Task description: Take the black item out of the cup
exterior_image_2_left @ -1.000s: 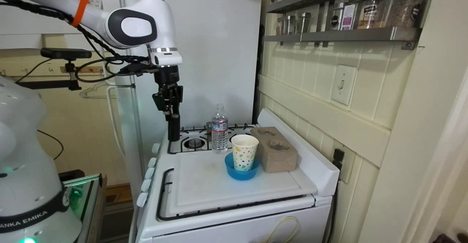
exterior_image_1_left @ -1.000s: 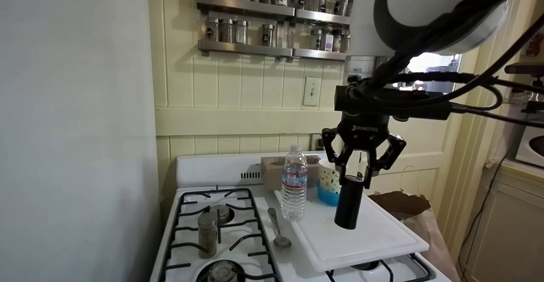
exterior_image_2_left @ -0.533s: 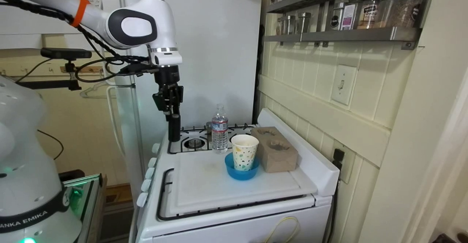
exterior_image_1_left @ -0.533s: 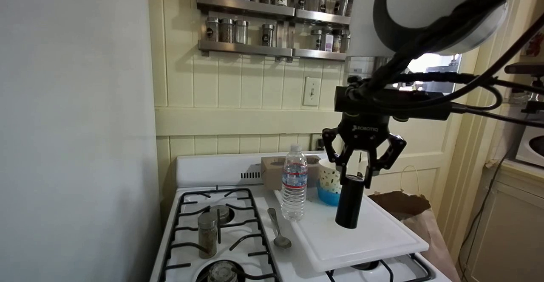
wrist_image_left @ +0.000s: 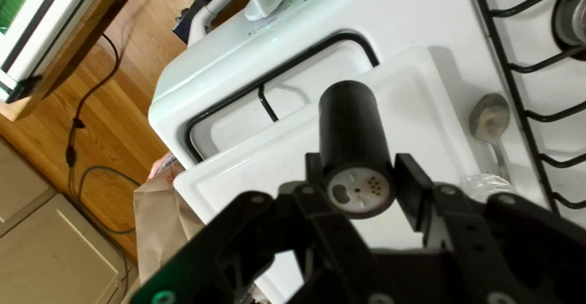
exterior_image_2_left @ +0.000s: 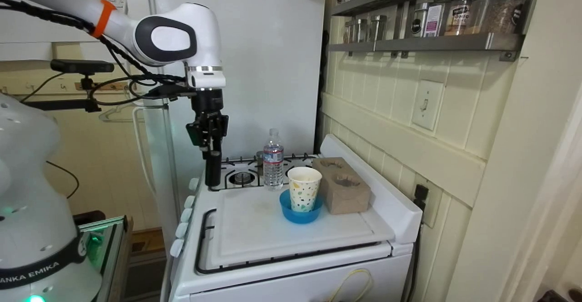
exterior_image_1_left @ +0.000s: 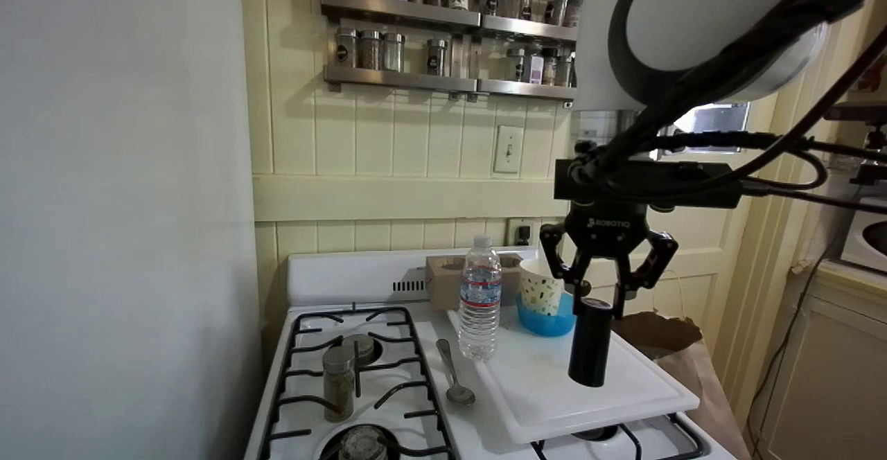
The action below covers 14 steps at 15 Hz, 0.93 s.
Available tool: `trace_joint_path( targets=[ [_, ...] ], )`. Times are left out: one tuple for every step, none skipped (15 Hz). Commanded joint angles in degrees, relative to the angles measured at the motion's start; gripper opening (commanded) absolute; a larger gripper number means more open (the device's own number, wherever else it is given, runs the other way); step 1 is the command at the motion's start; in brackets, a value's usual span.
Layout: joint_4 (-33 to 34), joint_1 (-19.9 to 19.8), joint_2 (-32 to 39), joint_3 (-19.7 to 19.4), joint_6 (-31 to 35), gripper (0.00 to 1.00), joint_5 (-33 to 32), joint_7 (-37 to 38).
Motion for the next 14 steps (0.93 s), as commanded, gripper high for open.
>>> trace_joint_path(
  targets=[
    [-2.7, -2.3, 0.2, 0.7, -0.9, 0.18, -1.3, 2.5],
    [-1.4, -3.4, 1.9, 1.2, -1.6, 0.18, -2.5, 3.6],
    [-1.9, -4.5, 2.0, 1.9, -1.0, 0.18, -4.3, 5.2],
    [-1.9, -5.2, 2.2, 2.2, -0.4, 0.18, -6.0, 6.3],
    [-1.9, -5.9, 2.4, 2.5, 0.9, 0.18, -7.9, 7.3],
    [-1.8, -6.2, 2.7, 2.6, 1.7, 0.18, -9.5, 8.0],
    [-1.7, -6.0, 3.0, 2.2, 2.6, 0.18, -10.3, 7.9],
    [-1.6, -5.5, 3.2, 1.5, 4.4, 0.18, -10.2, 7.3],
    [-1.6, -5.3, 3.5, 1.1, 6.6, 0.18, -9.9, 7.3],
    [-1.6, -5.0, 3.9, 0.2, 9.7, 0.18, -8.5, 6.6],
    [-1.5, -4.7, 4.2, -0.5, 12.7, 0.18, -7.6, 5.9],
    [-1.6, -4.6, 4.6, -0.7, 15.6, 0.18, -7.6, 5.2],
    [-1.5, -4.6, 5.0, -0.8, 17.3, 0.18, -7.6, 4.6],
    [-1.5, -4.5, 5.5, -0.9, 18.5, 0.18, -7.4, 4.2]
  ],
)
